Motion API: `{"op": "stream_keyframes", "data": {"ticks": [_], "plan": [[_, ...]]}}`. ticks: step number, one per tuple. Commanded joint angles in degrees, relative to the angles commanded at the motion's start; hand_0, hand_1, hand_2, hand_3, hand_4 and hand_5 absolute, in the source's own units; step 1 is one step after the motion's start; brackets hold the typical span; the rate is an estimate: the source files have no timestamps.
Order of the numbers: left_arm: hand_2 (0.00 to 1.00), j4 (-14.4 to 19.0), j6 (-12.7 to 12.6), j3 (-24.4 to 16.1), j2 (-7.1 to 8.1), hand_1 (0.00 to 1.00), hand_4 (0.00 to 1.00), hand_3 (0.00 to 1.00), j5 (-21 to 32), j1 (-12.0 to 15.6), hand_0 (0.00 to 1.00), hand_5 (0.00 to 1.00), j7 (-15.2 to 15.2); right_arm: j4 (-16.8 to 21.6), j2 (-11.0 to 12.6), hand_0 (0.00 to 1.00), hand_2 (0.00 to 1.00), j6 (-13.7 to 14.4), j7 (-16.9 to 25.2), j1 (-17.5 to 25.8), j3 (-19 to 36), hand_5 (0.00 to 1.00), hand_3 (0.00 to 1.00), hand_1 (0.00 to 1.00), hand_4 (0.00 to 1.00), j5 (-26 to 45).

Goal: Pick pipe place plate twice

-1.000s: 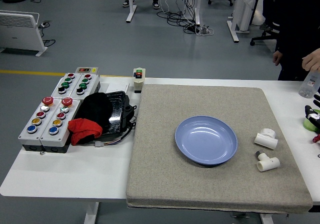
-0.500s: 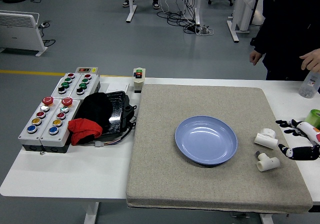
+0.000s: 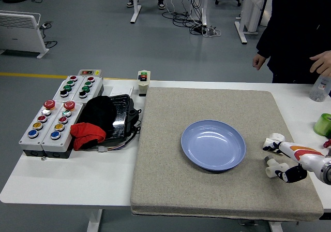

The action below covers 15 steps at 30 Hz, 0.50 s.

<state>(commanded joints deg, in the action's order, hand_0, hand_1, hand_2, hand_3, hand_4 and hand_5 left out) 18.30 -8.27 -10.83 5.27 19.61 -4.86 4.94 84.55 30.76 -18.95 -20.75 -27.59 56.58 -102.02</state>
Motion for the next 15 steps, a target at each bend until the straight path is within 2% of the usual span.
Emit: {"op": "stream_keyframes", "data": {"ticks": [6,15], "plan": [[0.729,0.0,0.0,0.2,-0.06,0.693,0.394,0.692,0.1,0.1,0.706,0.998,0.0,-3.0,-1.7,0.869,0.838,-0.3,-0.4,-2.6,-3.1,0.106,0.858,0.802,0.649,-2.1],[0.729,0.0,0.0,0.4,-0.06,0.693,0.394,0.693,0.2,0.2,0.706,0.998,-0.1,-4.1,-2.0,0.873,0.858,-0.2,-0.6,-3.4,-4.4,0.104,0.861,0.804,0.644,-5.6]]}}
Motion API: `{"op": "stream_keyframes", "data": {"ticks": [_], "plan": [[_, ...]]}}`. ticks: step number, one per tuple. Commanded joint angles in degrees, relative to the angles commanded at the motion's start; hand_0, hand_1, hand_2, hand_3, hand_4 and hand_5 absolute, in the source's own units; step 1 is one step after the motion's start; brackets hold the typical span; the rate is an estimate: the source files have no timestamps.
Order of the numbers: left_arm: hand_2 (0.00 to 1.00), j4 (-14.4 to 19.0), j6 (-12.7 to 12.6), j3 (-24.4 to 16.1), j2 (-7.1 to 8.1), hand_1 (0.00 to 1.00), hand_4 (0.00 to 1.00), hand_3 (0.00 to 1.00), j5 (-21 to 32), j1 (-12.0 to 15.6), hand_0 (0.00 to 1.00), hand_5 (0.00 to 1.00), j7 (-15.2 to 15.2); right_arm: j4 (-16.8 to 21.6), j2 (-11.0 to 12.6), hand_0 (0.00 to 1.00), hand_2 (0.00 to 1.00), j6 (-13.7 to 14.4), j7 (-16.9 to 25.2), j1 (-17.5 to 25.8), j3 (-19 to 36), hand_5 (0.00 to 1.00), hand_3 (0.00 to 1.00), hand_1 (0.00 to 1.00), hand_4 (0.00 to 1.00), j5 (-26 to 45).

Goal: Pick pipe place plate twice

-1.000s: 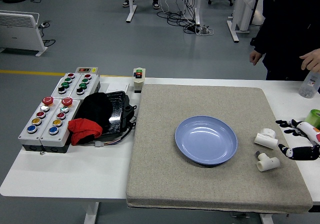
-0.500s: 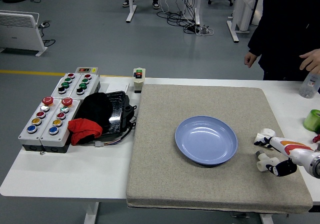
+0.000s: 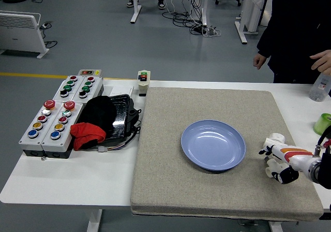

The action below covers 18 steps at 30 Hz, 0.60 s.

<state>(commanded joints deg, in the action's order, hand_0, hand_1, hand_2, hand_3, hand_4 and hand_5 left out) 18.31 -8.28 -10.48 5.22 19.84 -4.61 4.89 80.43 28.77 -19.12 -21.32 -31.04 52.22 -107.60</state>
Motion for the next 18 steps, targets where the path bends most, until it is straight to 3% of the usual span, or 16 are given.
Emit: {"op": "stream_keyframes", "data": {"ticks": [18], "plan": [[0.729,0.0,0.0,0.0,-0.07,0.694,0.393,0.692,0.1,0.0,0.706,0.998,0.1,-6.8,-2.0,0.880,0.902,-2.1,-0.4,-3.4,-3.4,0.105,0.889,0.811,0.635,-3.6]]}}
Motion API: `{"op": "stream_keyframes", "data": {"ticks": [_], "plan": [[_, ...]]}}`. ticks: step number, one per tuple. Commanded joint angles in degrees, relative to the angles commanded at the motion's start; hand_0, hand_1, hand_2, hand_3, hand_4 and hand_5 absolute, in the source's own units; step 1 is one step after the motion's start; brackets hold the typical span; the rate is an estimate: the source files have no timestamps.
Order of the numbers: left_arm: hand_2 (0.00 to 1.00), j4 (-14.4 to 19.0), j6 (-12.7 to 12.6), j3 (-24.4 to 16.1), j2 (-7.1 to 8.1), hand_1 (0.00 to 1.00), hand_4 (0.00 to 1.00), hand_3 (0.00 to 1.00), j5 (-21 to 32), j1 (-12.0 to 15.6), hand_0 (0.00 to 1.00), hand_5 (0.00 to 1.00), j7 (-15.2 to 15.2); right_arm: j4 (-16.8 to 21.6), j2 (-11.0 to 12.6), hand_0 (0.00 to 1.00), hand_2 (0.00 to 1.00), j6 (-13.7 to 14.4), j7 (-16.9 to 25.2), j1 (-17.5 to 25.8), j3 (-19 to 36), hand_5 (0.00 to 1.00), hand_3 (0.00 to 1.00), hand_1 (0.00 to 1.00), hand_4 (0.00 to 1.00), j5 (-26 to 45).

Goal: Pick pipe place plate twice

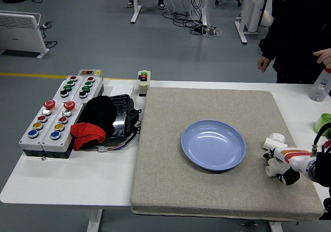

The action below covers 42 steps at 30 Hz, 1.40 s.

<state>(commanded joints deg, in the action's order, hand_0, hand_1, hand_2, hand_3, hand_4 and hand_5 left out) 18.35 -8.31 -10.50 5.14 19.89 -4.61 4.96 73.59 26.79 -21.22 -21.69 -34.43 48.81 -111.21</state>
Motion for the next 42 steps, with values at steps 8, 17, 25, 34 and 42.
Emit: {"op": "stream_keyframes", "data": {"ticks": [8,17,25,34,42], "plan": [[0.729,0.0,0.0,0.4,-0.01,0.694,0.393,0.693,0.2,0.2,0.706,0.998,0.0,-1.8,-1.3,0.870,0.902,0.8,0.3,-0.6,-0.7,0.103,0.886,0.809,0.632,-0.2],[0.729,0.0,0.0,0.2,0.16,0.696,0.390,0.691,-0.2,0.3,0.705,0.998,0.0,-1.4,-0.9,0.426,0.516,3.5,0.4,-0.1,-0.7,0.021,0.628,0.501,0.480,1.4],[0.729,0.0,0.1,0.4,0.21,0.696,0.389,0.692,-0.1,0.2,0.705,0.998,0.0,2.5,-1.6,0.371,0.503,5.0,1.4,-0.6,0.5,0.022,0.599,0.470,0.474,1.9],[0.729,0.1,0.0,0.2,0.10,0.696,0.389,0.692,-0.2,0.0,0.706,0.998,-0.1,2.2,-8.1,0.404,0.519,6.9,2.5,-6.2,-2.3,0.059,0.616,0.494,0.528,1.6],[0.730,0.1,-0.1,-0.3,0.08,0.696,0.390,0.692,-0.4,-0.2,0.706,0.998,0.0,-5.2,-15.2,0.669,0.815,6.4,1.1,-10.7,-5.0,0.085,0.838,0.702,0.571,0.3]]}}
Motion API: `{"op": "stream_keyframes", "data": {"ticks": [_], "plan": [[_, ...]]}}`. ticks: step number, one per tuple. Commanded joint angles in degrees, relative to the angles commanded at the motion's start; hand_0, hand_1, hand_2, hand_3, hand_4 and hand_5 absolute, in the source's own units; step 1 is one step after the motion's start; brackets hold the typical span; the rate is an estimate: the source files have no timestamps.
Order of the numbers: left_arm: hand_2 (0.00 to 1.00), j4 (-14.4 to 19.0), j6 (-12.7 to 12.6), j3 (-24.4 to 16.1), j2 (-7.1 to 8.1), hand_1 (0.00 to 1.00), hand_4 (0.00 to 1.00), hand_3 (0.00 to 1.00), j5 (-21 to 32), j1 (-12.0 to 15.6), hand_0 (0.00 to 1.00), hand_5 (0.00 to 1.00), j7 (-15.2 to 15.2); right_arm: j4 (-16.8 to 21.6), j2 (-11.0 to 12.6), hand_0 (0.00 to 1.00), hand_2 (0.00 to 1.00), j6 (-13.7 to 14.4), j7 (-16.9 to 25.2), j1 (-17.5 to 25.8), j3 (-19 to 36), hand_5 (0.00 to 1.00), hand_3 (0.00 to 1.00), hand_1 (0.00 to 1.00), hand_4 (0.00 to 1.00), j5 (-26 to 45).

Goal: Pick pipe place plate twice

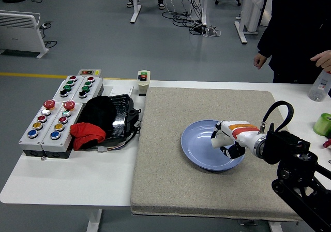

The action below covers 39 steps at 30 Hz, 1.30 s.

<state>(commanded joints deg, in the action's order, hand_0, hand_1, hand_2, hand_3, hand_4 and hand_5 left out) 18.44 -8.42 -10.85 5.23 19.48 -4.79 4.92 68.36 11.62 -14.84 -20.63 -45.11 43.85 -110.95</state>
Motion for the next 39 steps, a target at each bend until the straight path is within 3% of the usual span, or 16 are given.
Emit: {"op": "stream_keyframes", "data": {"ticks": [2,3,8,9,18,24,29,36,39], "plan": [[0.730,0.0,0.0,-0.2,0.02,0.696,0.390,0.692,-0.1,0.0,0.706,0.998,0.0,-1.5,-0.7,0.669,0.815,-1.0,-1.0,-0.5,-0.1,0.085,0.838,0.702,0.571,0.2],[0.730,0.1,-0.1,-0.2,0.02,0.696,0.390,0.692,-0.1,0.0,0.706,0.998,0.0,-2.0,-0.8,0.871,0.998,-1.6,-1.4,-0.6,-0.1,0.227,0.998,0.869,0.738,0.5],[0.730,0.1,-0.1,-0.4,0.03,0.696,0.390,0.692,-0.1,-0.1,0.706,0.998,0.0,-4.4,-1.4,0.871,0.998,-2.9,-2.3,-1.2,0.5,0.227,0.998,0.869,0.738,0.9],[0.730,0.1,-0.1,-0.4,0.03,0.697,0.391,0.692,-0.1,-0.1,0.706,0.998,0.0,-4.7,-1.5,0.958,0.998,-2.9,-2.4,-1.2,0.7,0.267,0.998,0.938,0.799,1.0],[0.730,0.1,-0.1,-0.2,0.04,0.697,0.390,0.691,-0.1,-0.1,0.707,0.998,0.1,-3.5,-0.5,0.956,0.998,-0.7,-0.9,-0.3,5.6,0.265,0.998,0.943,0.807,2.3],[0.730,0.1,-0.1,-0.4,0.06,0.697,0.390,0.690,-0.1,-0.1,0.707,0.998,0.1,-5.3,0.6,0.955,0.998,-0.2,-1.3,-0.1,11.0,0.268,0.998,0.936,0.806,-0.1],[0.730,0.1,-0.2,-0.1,0.10,0.694,0.390,0.690,0.0,-0.1,0.707,0.998,0.2,-13.5,2.3,0.953,0.998,-2.4,-2.4,-2.0,14.7,0.265,0.998,0.924,0.794,0.4],[0.730,0.0,-0.1,0.3,-0.03,0.695,0.391,0.690,0.3,0.0,0.707,0.998,0.1,-19.9,1.6,0.949,0.998,-2.7,-2.5,-3.0,16.8,0.262,0.998,0.920,0.788,3.7],[0.730,0.0,-0.1,0.3,-0.10,0.695,0.391,0.690,0.4,0.0,0.707,0.998,0.1,-21.0,1.2,0.949,0.998,-2.4,-2.4,-3.1,16.9,0.262,0.998,0.920,0.788,4.5]]}}
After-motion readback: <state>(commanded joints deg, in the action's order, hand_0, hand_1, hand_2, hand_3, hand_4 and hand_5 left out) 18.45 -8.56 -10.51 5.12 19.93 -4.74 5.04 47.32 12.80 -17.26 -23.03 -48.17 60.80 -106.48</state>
